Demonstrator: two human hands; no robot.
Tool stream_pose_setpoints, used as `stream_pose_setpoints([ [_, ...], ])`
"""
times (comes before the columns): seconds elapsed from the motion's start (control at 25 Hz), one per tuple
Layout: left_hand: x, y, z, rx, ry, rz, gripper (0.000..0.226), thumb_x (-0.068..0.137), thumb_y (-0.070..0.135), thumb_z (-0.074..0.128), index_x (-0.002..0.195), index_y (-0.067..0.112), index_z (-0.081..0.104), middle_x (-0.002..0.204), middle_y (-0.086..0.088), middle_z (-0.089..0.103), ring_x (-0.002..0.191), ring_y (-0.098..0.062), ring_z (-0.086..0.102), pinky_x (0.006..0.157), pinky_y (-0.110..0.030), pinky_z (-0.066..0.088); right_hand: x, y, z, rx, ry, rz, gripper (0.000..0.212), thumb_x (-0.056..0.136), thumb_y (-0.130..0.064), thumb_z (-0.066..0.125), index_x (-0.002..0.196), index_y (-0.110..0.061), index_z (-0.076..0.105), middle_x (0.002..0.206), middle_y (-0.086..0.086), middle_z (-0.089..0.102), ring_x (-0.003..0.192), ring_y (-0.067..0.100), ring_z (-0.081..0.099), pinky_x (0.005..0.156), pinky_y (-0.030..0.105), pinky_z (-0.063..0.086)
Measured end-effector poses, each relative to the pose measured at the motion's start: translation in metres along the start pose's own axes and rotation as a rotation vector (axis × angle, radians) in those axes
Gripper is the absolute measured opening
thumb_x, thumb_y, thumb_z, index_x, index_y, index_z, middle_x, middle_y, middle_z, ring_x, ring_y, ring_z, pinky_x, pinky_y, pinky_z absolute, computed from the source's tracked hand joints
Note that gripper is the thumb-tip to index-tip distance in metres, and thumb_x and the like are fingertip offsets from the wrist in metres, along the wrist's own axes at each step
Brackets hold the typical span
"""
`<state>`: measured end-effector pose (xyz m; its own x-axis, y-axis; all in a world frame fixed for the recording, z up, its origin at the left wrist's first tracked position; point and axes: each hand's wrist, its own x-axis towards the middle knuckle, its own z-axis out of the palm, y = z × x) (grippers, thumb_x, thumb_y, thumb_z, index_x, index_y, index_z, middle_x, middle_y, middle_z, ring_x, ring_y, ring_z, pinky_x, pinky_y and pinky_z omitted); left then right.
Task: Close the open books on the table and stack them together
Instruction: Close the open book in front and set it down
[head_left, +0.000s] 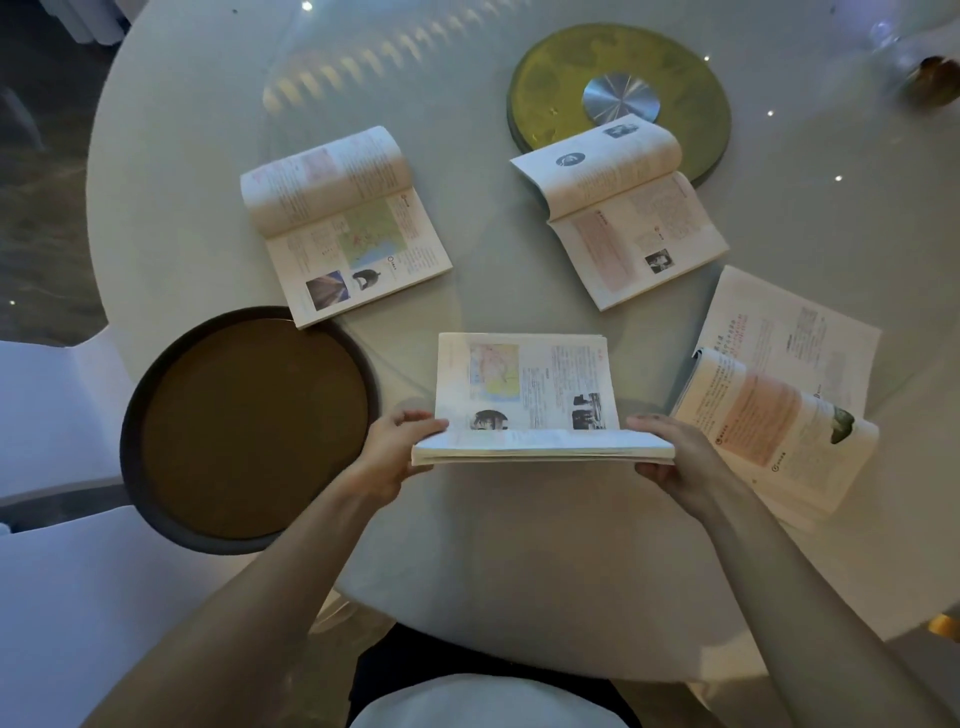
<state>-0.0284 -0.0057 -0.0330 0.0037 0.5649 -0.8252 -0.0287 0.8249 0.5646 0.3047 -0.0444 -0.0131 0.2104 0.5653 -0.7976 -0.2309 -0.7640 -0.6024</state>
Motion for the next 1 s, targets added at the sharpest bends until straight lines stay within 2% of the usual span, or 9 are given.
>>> stream_pose_setpoints([
  [0.08, 0.007, 0.009, 0.000, -0.078, -0.036, -0.032, 0.030, 0.093, 0.017, 0.067, 0.116, -0.002, 0.067, 0.091, -0.011, 0.074, 0.071, -0.014, 0.072, 0.059, -0.025, 0.058, 0.009, -0.007, 0.008, 0.048, 0.007, -0.006, 0.008, 0.093, -0.011, 0.066, 0.091, -0.006, 0.073, 0.090, 0.011, 0.073, 0.081, 0.022, 0.071, 0.069, 0.034, 0.058],
  [0.24, 0.024, 0.014, 0.005, -0.126, -0.002, -0.052, 0.036, 0.102, 0.037, 0.046, 0.108, 0.008, 0.067, 0.100, -0.017, 0.072, 0.082, -0.024, 0.070, 0.078, -0.034, 0.058, 0.033, -0.013, 0.022, 0.184, 0.017, 0.001, 0.025, 0.104, -0.021, 0.051, 0.114, -0.002, 0.064, 0.101, 0.020, 0.069, 0.092, 0.030, 0.072, 0.083, 0.041, 0.060],
  [0.36, 0.032, 0.016, 0.007, -0.039, -0.030, -0.033, 0.038, 0.104, 0.040, 0.041, 0.113, 0.012, 0.065, 0.100, -0.014, 0.068, 0.084, -0.024, 0.067, 0.079, -0.034, 0.056, 0.046, -0.010, 0.030, 0.032, 0.043, 0.029, 0.025, 0.106, -0.021, 0.049, 0.122, -0.004, 0.059, 0.117, 0.021, 0.067, 0.107, 0.033, 0.070, 0.089, 0.041, 0.059],
  [0.52, 0.037, 0.001, 0.011, 0.365, 0.042, 0.199, 0.019, 0.095, 0.029, 0.064, 0.108, 0.015, 0.065, 0.106, -0.008, 0.066, 0.086, -0.017, 0.063, 0.074, -0.027, 0.051, 0.055, -0.007, 0.040, -0.183, 0.123, 0.022, 0.024, 0.105, -0.021, 0.053, 0.121, -0.006, 0.060, 0.109, 0.016, 0.068, 0.094, 0.026, 0.071, 0.074, 0.034, 0.059],
  [0.6, 0.039, -0.015, 0.011, 0.745, 0.166, 0.474, 0.041, 0.084, 0.033, 0.077, 0.119, 0.018, 0.062, 0.112, -0.003, 0.059, 0.097, -0.015, 0.058, 0.078, -0.025, 0.050, 0.053, -0.004, 0.041, -0.301, 0.209, -0.043, 0.018, 0.103, -0.018, 0.054, 0.116, -0.006, 0.056, 0.103, 0.010, 0.064, 0.085, 0.021, 0.065, 0.069, 0.032, 0.056],
  [0.64, 0.041, -0.021, 0.012, 0.941, 0.183, 0.619, 0.052, 0.079, 0.038, 0.080, 0.124, 0.020, 0.061, 0.118, -0.004, 0.056, 0.105, -0.018, 0.054, 0.086, -0.029, 0.050, 0.051, 0.000, 0.041, -0.383, 0.263, -0.079, 0.012, 0.102, -0.017, 0.056, 0.112, -0.014, 0.053, 0.104, 0.008, 0.063, 0.086, 0.021, 0.062, 0.069, 0.032, 0.054],
  [0.72, 0.044, -0.033, 0.020, 1.256, 0.137, 0.772, 0.070, 0.074, 0.044, 0.080, 0.136, 0.023, 0.056, 0.141, -0.009, 0.050, 0.129, -0.030, 0.045, 0.105, -0.043, 0.042, 0.047, 0.012, 0.043, -0.543, 0.331, -0.107, 0.009, 0.098, -0.018, 0.059, 0.104, -0.012, 0.057, 0.105, 0.008, 0.066, 0.090, 0.023, 0.062, 0.072, 0.037, 0.054],
  [0.84, 0.048, -0.038, 0.043, 1.510, 0.038, 0.781, 0.084, 0.076, 0.046, 0.078, 0.150, 0.028, 0.041, 0.163, -0.010, 0.030, 0.151, -0.037, 0.022, 0.118, -0.050, 0.022, 0.043, 0.035, 0.046, -0.607, 0.364, -0.061, 0.012, 0.091, -0.026, 0.062, 0.094, -0.014, 0.062, 0.095, 0.008, 0.069, 0.084, 0.024, 0.064, 0.076, 0.042, 0.055],
  [1.0, 0.049, -0.045, 0.060, 1.702, 0.020, 0.712, 0.085, 0.082, 0.043, 0.074, 0.154, 0.027, 0.029, 0.163, -0.018, 0.025, 0.149, -0.050, 0.017, 0.117, -0.060, 0.020, 0.038, 0.048, 0.052, -0.382, 0.341, 0.058, 0.021, 0.092, -0.028, 0.063, 0.098, -0.008, 0.060, 0.097, 0.009, 0.066, 0.083, 0.024, 0.063, 0.066, 0.038, 0.054],
])
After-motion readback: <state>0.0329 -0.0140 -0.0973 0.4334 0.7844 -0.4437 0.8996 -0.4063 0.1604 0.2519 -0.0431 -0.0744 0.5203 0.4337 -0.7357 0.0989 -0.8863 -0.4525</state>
